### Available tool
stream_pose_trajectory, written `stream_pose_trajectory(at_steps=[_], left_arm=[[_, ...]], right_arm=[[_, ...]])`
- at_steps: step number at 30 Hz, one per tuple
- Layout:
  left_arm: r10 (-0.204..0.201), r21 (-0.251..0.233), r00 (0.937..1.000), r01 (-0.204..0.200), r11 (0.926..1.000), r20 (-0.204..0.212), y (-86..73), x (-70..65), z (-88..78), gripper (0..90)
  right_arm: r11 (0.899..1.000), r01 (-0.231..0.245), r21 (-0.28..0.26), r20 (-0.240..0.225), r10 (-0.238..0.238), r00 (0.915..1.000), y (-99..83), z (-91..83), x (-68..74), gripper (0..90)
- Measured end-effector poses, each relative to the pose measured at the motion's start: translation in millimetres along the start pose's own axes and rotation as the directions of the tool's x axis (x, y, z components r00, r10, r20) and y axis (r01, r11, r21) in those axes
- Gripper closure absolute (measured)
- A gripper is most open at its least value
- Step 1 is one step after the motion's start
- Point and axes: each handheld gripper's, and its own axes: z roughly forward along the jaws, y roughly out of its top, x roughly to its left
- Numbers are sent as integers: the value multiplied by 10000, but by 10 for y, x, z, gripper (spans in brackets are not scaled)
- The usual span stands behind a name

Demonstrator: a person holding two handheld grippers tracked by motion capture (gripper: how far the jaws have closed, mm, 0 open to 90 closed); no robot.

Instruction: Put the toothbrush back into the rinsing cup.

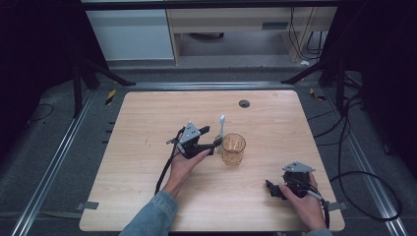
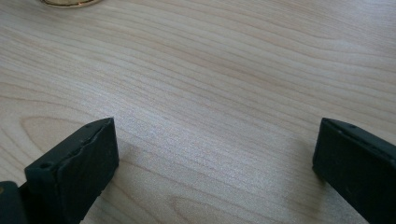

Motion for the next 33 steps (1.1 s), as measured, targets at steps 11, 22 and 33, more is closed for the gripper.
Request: stream_pose_trajectory(at_steps=[11,22,33], left_arm=[[106,260,9997,-101,9996,-209,50,51,-104,218],[245,819,9985,-204,9964,-495,81,154,-278,190],[508,1899,9966,-375,9811,-653,46,267,-391,144]], right_arm=[[10000,4,1,2,-4,10000,0,0,0,6],[10000,-9,4,6,9,10000,0,0,1,6],[10000,2,1,1,-2,10000,0,0,0,6]])
